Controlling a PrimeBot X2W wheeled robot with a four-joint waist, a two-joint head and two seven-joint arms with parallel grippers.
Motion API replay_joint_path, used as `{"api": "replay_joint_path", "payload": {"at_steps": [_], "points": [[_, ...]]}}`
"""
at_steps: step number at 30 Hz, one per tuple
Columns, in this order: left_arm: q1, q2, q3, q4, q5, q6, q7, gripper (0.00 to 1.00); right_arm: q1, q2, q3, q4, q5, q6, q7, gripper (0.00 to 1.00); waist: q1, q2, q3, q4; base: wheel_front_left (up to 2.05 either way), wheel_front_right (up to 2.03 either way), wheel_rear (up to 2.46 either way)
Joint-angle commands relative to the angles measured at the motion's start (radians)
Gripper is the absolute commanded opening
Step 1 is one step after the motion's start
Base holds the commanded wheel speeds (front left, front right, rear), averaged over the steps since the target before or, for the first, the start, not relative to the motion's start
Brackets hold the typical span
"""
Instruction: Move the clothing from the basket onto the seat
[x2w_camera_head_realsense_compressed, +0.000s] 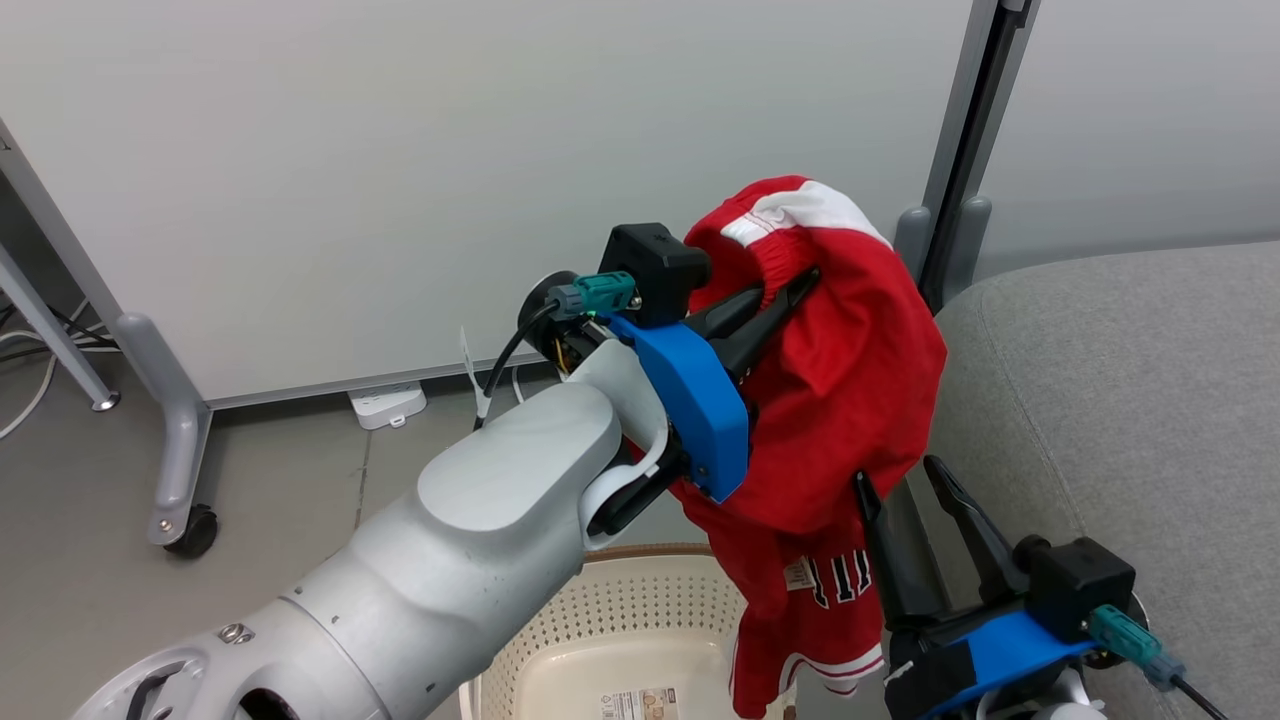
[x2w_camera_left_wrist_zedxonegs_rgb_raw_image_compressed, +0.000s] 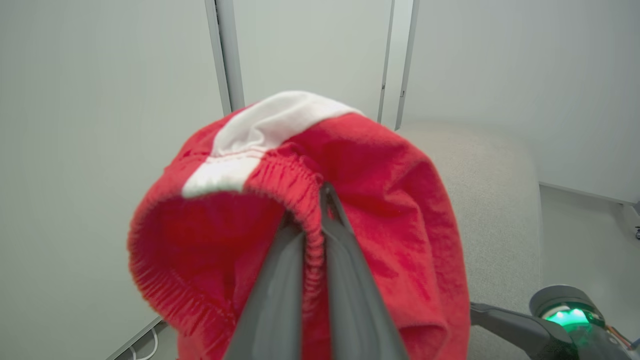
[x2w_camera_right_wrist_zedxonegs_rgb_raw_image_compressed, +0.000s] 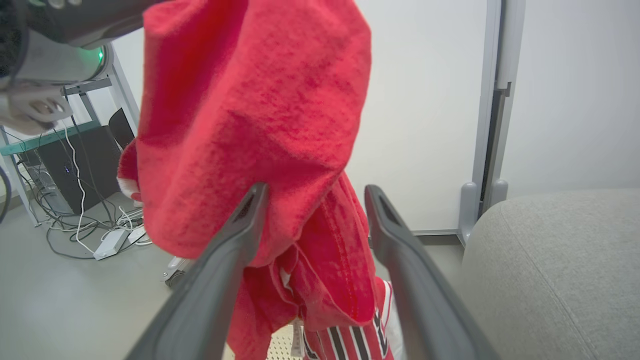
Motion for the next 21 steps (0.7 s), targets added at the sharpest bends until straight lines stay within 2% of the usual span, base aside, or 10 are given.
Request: {"api": "replay_joint_path", "payload": {"at_steps": [1, 10, 21], "points": [[-0.008, 0.002, -0.007, 0.003, -0.008, 0.003, -0.007, 0.0, -0.014, -0.002, 0.006, -0.001, -0.006, 0.0, 0.007, 1.0, 0.0, -0.0001, 0.002, -0.001, 0.0, 0.0, 0.0], [-0.026, 0.001, -0.047, -0.003, -0.042, 0.006, -0.017, 0.0, -0.114, -0.002, 0.026, 0.046, -0.069, 0.0, 0.08, 1.0, 0.0, -0.0001, 0.01, 0.003, 0.0, 0.0, 0.0], [-0.035, 0.001, -0.074, -0.029, -0.061, 0.001, -0.008, 0.0, -0.275, -0.002, 0.06, 0.21, -0.11, 0.0, 0.153, 1.0, 0.0, -0.0001, 0.015, 0.023, 0.0, 0.0, 0.0]]}}
